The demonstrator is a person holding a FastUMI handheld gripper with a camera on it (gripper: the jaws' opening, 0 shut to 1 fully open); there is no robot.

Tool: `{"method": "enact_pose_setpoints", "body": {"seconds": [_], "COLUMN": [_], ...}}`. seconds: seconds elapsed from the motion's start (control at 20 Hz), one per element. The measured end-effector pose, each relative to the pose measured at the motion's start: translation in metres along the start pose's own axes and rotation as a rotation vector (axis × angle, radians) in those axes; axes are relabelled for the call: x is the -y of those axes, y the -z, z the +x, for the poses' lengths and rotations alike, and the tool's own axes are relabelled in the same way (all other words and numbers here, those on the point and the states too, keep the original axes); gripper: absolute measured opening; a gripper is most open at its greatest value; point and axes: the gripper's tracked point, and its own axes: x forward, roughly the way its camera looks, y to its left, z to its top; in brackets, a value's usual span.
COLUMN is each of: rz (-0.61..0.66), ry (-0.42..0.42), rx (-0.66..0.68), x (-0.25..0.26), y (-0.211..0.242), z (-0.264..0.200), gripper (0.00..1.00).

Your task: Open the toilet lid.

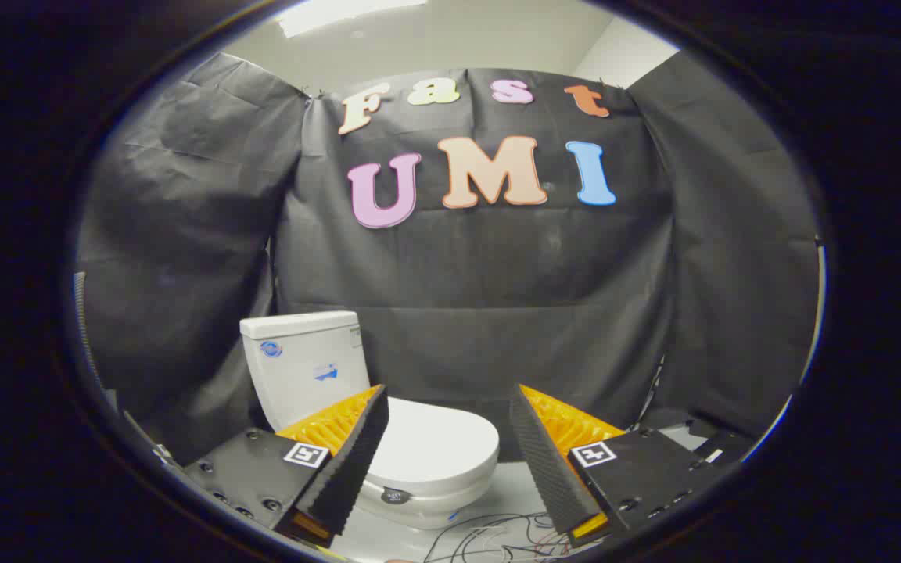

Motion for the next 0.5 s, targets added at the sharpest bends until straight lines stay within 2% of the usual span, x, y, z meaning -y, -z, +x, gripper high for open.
{"method": "enact_pose_setpoints", "body": {"seconds": [0.5], "rz": [0.000], "ry": [-0.004], "rx": [-0.007], "x": [0.0005], "y": [-0.0001], "z": [0.0001], "gripper": [0.97]}}
